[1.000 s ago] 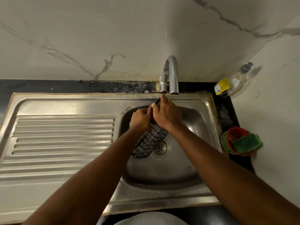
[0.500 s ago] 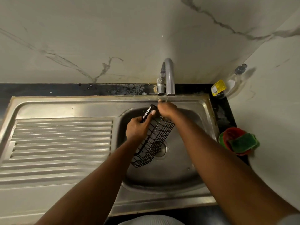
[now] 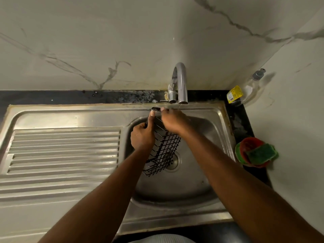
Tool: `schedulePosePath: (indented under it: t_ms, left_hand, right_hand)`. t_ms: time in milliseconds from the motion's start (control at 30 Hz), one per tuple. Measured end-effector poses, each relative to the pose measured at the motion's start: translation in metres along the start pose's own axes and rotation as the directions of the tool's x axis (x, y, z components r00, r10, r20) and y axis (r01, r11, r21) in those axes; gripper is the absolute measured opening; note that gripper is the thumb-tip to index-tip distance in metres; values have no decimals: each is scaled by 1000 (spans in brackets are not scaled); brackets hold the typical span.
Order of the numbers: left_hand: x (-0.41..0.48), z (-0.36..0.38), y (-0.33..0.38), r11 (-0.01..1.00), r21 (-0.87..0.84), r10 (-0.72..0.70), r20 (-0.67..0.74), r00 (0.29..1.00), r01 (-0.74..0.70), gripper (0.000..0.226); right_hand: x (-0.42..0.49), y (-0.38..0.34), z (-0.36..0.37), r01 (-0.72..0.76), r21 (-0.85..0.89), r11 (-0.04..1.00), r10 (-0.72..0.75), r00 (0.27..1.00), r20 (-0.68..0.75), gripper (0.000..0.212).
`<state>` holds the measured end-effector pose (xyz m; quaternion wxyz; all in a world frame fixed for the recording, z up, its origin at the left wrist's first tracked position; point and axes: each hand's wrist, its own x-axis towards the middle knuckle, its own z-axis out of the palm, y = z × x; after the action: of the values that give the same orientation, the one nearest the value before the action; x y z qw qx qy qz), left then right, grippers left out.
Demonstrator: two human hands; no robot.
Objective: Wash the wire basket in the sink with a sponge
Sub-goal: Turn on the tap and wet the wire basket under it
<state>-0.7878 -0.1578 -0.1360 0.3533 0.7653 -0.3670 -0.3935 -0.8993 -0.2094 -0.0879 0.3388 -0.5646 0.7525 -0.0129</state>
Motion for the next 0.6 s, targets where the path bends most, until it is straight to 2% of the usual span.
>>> schedulePosePath:
  t_ms: [100, 167, 200, 267, 333, 400, 467, 533, 600]
  left_hand:
    - [0, 1, 2, 998, -62, -11, -4, 1000, 10, 98]
    - [2, 0, 0, 998, -66, -9, -7, 1000, 9, 101]
    - [2, -2, -1, 998, -59, -14, -1, 1000, 14, 99]
    - [0, -6, -4, 995, -95, -27, 12, 1000, 28, 94]
    - [-4, -10, -5, 989, -145, -19, 29, 999, 22, 92]
    - [-6, -13, -5, 985, -174, -8, 45, 999, 16, 83]
    - [-6, -16, -5, 971, -231, -44, 67, 997, 58, 78]
    - [-4, -17, -7, 947, -300, -92, 85, 992, 114, 60]
    - [-1, -17, -11, 921, -363, -116, 98, 988, 143, 57]
  right_hand:
    - [-16, -15, 7, 112, -149, 983, -130, 985, -113, 73]
    - [-15, -18, 3, 82, -129, 988, -95, 991, -99, 74]
    - [-3, -13, 5, 46, -97, 994, -50, 998, -40, 78]
    - [12, -4, -1, -63, -12, 998, 64, 995, 77, 91]
    - [20, 7, -11, -136, 99, 986, 122, 984, 132, 97]
    - [24, 19, -15, -144, 242, 959, 102, 979, 178, 81]
    - [29, 33, -15, -171, 435, 884, 78, 972, 223, 68]
    - [33, 45, -13, -206, 566, 798, 41, 956, 290, 72]
    - [35, 54, -12, -230, 628, 743, 1, 939, 344, 77]
